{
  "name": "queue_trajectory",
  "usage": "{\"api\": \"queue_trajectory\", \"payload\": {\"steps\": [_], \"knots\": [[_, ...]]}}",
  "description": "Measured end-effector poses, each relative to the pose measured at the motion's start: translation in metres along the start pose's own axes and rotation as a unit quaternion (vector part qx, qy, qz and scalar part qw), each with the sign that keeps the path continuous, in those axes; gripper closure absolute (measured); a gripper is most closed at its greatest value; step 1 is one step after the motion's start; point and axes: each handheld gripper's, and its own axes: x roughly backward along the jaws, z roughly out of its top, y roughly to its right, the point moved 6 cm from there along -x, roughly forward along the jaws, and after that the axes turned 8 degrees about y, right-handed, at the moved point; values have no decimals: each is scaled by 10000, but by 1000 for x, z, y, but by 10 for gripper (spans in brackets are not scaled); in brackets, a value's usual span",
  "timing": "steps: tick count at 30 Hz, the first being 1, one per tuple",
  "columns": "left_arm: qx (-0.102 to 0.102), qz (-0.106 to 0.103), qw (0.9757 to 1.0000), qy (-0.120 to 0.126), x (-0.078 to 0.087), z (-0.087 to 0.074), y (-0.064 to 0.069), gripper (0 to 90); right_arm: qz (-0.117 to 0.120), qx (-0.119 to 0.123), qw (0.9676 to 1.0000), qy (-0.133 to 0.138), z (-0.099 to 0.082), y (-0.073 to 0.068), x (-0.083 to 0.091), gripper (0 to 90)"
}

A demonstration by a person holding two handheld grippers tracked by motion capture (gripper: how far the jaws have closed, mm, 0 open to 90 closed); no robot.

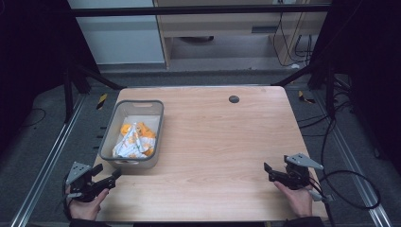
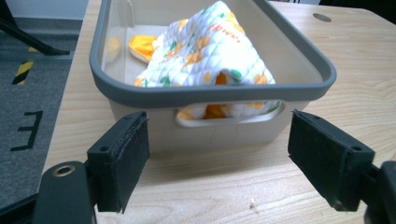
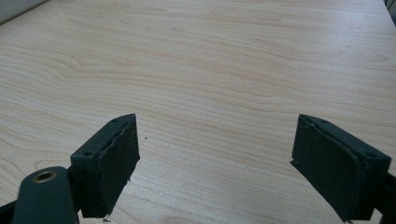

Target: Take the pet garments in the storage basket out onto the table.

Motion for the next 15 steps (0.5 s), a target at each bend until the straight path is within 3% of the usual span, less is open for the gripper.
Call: {"api": "queue_trajectory", "payload": {"steps": [15], "knots": [[-100,-113,9996,244,4,28,7,202,-5,50,9999,-124,-4,-1,-4,139]]}}
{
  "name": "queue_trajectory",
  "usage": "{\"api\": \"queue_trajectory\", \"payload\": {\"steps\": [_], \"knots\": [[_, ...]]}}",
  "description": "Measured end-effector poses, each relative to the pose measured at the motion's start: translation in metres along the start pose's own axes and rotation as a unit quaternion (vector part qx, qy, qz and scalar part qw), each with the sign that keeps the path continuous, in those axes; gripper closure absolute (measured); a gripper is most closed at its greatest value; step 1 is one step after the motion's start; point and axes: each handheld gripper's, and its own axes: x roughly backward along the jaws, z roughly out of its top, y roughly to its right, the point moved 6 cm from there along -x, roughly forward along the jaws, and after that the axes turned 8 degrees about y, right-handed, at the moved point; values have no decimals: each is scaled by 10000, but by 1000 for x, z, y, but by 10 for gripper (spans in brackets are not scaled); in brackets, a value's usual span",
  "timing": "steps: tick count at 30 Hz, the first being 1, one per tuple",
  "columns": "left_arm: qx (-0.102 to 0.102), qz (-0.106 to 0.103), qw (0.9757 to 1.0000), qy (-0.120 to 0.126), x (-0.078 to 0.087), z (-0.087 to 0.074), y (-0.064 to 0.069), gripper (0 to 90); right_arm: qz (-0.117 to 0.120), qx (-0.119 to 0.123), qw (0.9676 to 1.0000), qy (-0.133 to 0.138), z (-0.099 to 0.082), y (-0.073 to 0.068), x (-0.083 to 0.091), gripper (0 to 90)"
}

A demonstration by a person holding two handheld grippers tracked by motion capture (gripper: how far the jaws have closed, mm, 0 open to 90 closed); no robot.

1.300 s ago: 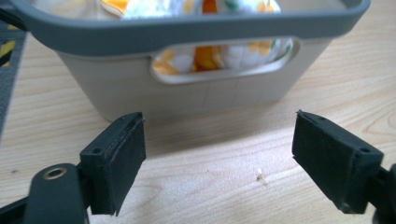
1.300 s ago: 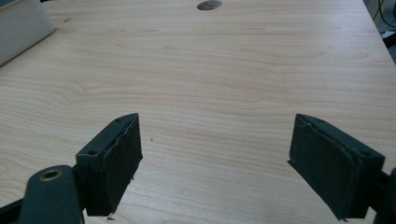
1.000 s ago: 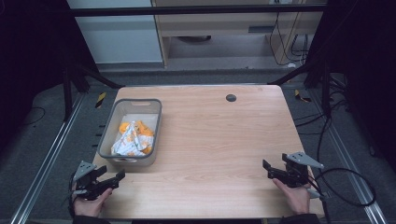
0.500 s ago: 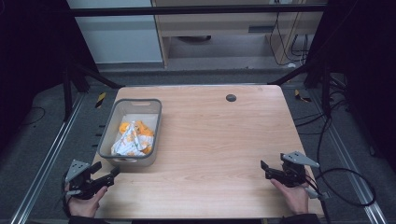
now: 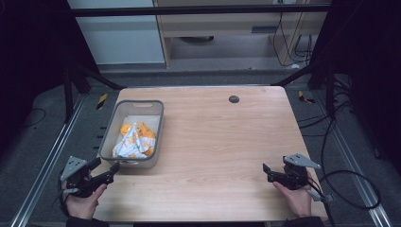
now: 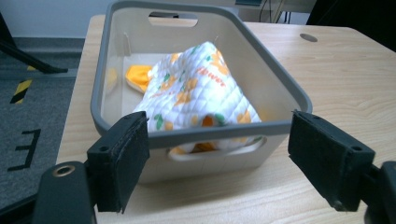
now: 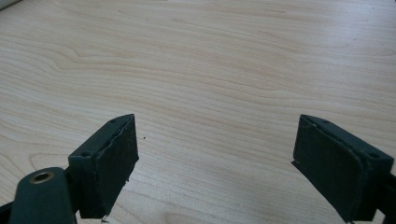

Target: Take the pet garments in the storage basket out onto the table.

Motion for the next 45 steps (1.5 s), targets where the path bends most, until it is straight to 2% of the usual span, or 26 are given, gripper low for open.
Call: {"api": "queue_trajectory", "payload": {"steps": [6,21,29,45], "knots": [[-17,-17,10000,35,-2,9,1,195,13,-13,10000,-2,0,0,0,138],[-264,-88,9995,134,-17,38,10,188,25,65,10000,-37,-2,0,-2,140],[-279,-121,9994,167,-23,48,10,187,19,56,10000,-26,-2,1,-2,140],[-392,-35,9992,-94,-40,64,5,186,10,51,10000,-20,-2,2,-2,140]]}}
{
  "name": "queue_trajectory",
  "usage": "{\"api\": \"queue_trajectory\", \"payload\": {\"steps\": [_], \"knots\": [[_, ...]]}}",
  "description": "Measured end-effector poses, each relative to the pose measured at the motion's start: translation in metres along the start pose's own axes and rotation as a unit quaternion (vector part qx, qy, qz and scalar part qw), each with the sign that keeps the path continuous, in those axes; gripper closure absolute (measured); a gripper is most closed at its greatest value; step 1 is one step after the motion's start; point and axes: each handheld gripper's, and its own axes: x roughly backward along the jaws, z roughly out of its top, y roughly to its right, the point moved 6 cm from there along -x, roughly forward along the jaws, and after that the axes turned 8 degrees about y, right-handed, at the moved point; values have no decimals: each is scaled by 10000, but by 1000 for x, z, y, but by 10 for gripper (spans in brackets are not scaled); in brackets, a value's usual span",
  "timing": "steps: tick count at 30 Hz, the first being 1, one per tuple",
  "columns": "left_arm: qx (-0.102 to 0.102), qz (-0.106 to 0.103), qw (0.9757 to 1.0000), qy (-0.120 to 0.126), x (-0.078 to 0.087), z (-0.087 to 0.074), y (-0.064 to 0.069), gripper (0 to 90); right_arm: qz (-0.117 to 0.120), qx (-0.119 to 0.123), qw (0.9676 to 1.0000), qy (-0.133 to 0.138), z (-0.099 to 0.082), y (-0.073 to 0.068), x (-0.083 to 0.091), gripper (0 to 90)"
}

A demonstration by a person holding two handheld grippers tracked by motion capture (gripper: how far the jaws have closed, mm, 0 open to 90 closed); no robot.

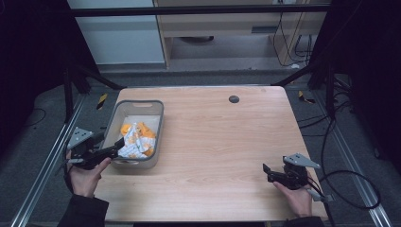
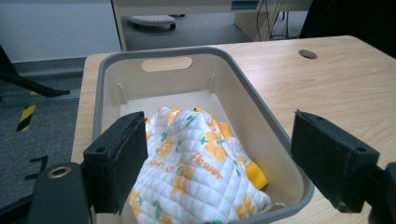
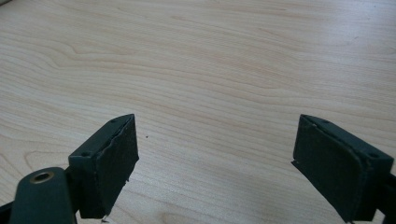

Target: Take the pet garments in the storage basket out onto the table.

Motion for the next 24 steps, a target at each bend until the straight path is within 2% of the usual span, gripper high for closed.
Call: {"api": "queue_trajectory", "payload": {"steps": [5,7,15,20,22,24], "knots": [[10,15,9999,-151,-7,3,-2,186,34,-32,10000,-46,0,-1,0,139],[-64,35,9995,-294,-11,4,-3,186,38,-32,10000,-42,0,-1,0,139],[-155,16,9984,-535,-23,5,-3,194,48,-21,10000,-57,-1,-2,-1,139],[-201,17,9969,-754,-33,3,-3,195,49,-28,10000,-69,-1,-1,-1,137],[-300,27,9954,-905,-39,3,-2,195,40,0,10000,-61,-1,-1,-1,136],[-317,30,9952,-928,-40,3,-2,195,51,-43,9999,-77,-1,-2,-1,135]]}}
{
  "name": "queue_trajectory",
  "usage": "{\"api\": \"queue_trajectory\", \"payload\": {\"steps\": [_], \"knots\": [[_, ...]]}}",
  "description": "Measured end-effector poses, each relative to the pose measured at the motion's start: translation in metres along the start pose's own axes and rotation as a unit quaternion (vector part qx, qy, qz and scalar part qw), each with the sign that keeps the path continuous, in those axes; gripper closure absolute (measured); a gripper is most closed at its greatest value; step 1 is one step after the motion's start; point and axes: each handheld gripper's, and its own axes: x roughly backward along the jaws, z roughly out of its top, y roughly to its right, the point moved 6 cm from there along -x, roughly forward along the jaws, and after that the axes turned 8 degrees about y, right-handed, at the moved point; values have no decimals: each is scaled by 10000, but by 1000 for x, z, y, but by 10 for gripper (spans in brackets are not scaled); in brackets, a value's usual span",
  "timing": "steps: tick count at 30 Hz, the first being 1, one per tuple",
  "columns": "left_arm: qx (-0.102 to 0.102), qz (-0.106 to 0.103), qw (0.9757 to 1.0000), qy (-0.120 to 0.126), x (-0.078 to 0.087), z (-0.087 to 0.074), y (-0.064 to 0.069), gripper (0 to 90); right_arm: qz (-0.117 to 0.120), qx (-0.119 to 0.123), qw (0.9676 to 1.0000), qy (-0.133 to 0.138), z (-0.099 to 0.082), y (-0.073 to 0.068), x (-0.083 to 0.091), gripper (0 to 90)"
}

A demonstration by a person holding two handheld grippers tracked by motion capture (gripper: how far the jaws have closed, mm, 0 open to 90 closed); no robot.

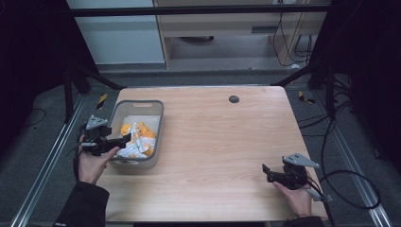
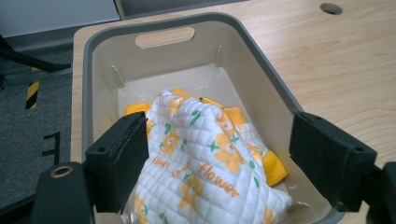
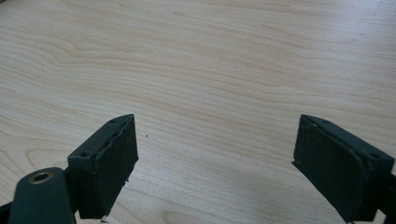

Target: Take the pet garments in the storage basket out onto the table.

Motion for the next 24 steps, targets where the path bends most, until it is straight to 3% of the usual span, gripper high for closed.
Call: {"api": "queue_trajectory", "payload": {"steps": [10,24], "knots": [[-16,-15,9992,-406,-15,-5,-2,196,35,3,10000,-57,-1,-1,-1,131],[-80,-74,9952,-977,-29,-12,-2,209,49,0,9999,-100,-2,-1,-2,127]]}}
